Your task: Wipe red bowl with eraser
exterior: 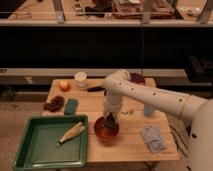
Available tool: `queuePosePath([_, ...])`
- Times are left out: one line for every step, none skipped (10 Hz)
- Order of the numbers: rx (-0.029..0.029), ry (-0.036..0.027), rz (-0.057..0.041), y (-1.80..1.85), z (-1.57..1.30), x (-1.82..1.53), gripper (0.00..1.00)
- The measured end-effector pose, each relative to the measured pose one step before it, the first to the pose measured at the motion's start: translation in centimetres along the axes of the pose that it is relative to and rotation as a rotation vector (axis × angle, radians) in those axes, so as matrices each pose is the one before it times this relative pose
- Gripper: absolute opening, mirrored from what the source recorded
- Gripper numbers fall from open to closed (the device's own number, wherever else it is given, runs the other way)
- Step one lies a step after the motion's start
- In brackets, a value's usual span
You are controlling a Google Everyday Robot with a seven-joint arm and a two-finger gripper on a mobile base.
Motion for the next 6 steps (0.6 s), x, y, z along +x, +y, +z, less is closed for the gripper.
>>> queuePosePath([-0.00153,-0.00273,-0.01882,-1.045,0.078,-0.272,0.0])
queuePosePath([-0.00275,-0.00206,-0.01609,-0.708,0.073,-0.326,0.0])
queuePosePath([-0.00262,-0.00186,-0.01639,-0.678,0.126,-0.351,0.0])
queuePosePath([-0.00708,-0.00403,-0.02425,-0.783,0.267,-0.657,0.0])
queuePosePath([-0.00995,-0.00547,-0.02183,-0.353,0.502,-0.757,0.0])
queuePosePath([-0.01016,-0.00409,-0.01752,0.0,0.403,-0.701,0.0])
